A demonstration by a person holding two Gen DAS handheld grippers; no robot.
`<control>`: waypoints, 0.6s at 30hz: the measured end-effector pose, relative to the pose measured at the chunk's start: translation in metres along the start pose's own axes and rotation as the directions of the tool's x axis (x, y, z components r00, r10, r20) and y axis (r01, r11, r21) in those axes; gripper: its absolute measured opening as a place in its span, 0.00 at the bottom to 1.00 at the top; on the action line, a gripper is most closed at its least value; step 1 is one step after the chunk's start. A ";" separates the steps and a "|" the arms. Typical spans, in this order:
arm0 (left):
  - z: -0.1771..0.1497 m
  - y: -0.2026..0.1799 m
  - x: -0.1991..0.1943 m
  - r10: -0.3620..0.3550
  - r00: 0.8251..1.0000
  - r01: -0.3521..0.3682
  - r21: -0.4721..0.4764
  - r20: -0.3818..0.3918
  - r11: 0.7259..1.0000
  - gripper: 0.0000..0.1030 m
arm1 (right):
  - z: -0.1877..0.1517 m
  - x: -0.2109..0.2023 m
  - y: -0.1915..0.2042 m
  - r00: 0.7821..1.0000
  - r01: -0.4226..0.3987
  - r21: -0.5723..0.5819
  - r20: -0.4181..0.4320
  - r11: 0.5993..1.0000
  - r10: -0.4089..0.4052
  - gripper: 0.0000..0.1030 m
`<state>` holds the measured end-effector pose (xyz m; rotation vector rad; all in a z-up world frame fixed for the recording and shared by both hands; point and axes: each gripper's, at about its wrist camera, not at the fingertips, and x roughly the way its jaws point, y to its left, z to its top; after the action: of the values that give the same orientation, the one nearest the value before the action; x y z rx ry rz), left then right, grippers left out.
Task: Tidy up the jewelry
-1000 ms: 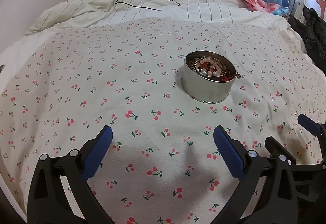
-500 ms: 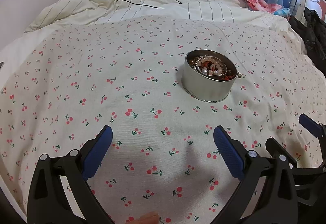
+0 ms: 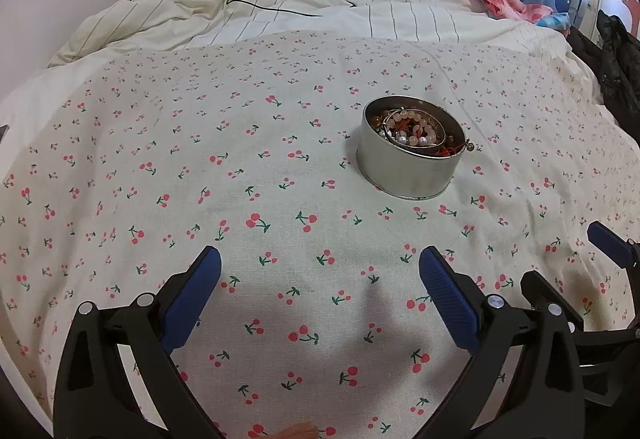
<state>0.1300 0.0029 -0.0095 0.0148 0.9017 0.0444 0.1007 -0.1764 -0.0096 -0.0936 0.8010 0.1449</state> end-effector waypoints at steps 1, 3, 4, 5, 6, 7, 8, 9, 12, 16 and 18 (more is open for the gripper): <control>0.000 0.000 0.001 0.001 1.000 -0.001 0.002 -0.002 1.000 0.93 | 0.000 0.000 0.000 1.000 0.000 0.000 0.000 1.000 0.000 0.90; -0.001 -0.001 0.001 0.002 1.000 -0.002 0.006 -0.007 1.000 0.93 | 0.000 0.000 0.000 1.000 0.001 0.000 0.000 1.000 -0.001 0.90; 0.000 -0.001 0.001 0.002 1.000 -0.002 0.007 -0.009 1.000 0.93 | 0.000 0.000 0.000 1.000 0.001 0.000 0.000 1.000 -0.001 0.90; 0.000 -0.002 0.001 0.002 1.000 -0.002 0.007 -0.011 1.000 0.93 | 0.000 0.000 0.000 1.000 0.001 0.000 0.000 1.000 -0.001 0.90; 0.000 -0.002 0.001 -0.001 1.000 0.001 0.008 -0.010 1.000 0.93 | 0.000 0.000 0.000 1.000 0.001 0.000 0.000 1.000 -0.001 0.90; 0.000 -0.002 0.001 -0.004 1.000 0.005 0.008 -0.009 1.000 0.93 | 0.000 0.000 0.000 1.000 0.001 0.000 0.000 1.000 -0.001 0.90; 0.000 -0.002 0.001 -0.004 1.000 0.004 0.007 -0.009 1.000 0.93 | 0.000 0.000 0.000 1.000 0.001 0.000 0.000 1.000 -0.001 0.90; 0.000 -0.002 0.001 -0.001 1.000 0.001 0.007 -0.009 1.000 0.93 | 0.000 0.000 0.000 1.000 0.000 0.000 0.000 1.000 0.000 0.90; 0.000 -0.004 0.002 0.007 1.000 -0.007 0.012 -0.012 1.000 0.93 | -0.001 0.000 0.001 1.000 -0.002 0.000 -0.001 1.000 0.002 0.90; -0.001 -0.005 0.002 0.012 1.000 -0.012 0.016 -0.014 1.000 0.93 | -0.001 0.001 0.002 1.000 -0.004 0.000 -0.002 1.000 0.004 0.90; -0.001 -0.005 0.002 0.010 1.000 -0.010 0.016 -0.015 1.000 0.93 | -0.001 0.001 0.002 1.000 -0.003 -0.001 -0.002 1.000 0.003 0.90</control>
<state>0.1311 -0.0021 -0.0120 0.0336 0.9173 0.0468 0.1003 -0.1749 -0.0110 -0.0934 0.8030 0.1481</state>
